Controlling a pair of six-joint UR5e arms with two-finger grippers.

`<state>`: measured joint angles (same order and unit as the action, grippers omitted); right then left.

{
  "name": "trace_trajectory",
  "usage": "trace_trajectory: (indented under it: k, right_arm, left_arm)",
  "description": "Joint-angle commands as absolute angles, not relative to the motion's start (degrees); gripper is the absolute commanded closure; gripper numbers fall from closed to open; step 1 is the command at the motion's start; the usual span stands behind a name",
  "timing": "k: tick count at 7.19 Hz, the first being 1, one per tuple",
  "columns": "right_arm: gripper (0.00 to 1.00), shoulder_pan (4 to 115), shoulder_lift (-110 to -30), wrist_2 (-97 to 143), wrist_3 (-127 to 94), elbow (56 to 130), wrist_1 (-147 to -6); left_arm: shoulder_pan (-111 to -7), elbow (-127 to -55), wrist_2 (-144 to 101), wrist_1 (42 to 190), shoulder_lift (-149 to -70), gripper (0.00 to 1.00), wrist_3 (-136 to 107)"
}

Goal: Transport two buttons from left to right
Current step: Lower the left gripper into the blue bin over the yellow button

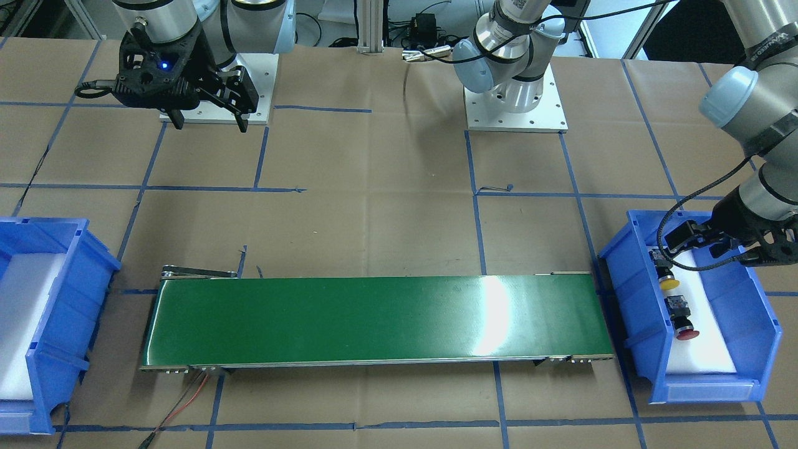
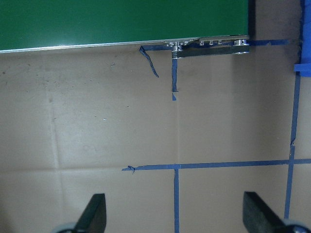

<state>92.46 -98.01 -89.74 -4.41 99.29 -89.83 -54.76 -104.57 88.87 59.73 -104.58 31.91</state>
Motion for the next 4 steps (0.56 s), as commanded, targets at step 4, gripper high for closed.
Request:
trace_trajectory:
  k: [4]
  right_arm:
    - [0.0, 92.46, -97.91, -89.74, -4.39, 99.32, -89.82]
  left_arm:
    - [-54.67, -107.76, 89.3, 55.02, -106.96, 0.01, 34.1]
